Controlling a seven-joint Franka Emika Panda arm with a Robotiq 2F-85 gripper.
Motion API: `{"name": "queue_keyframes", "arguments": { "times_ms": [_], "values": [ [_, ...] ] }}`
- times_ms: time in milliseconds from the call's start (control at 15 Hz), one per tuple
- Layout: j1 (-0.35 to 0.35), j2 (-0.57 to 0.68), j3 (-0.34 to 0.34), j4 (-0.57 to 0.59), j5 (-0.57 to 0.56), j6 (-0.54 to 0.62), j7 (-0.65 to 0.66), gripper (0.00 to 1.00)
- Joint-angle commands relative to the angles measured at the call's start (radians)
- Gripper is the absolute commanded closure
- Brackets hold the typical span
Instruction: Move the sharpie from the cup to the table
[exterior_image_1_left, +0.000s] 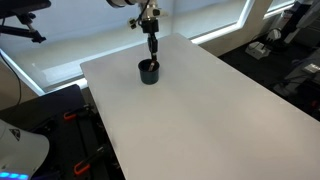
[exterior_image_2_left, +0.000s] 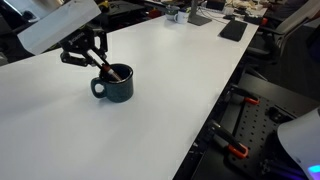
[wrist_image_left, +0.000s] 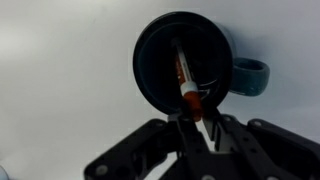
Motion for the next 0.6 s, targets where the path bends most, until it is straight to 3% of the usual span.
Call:
{"name": "queue_keyframes", "arguments": {
  "times_ms": [0,533],
  "values": [
    [0.016,0.003,-0.016,0.009,0.004,0.0,0.001,0.95],
    [0.013,-0.06,-0.015,0.019,0.01,0.0,0.01,0.95]
  ]
}}
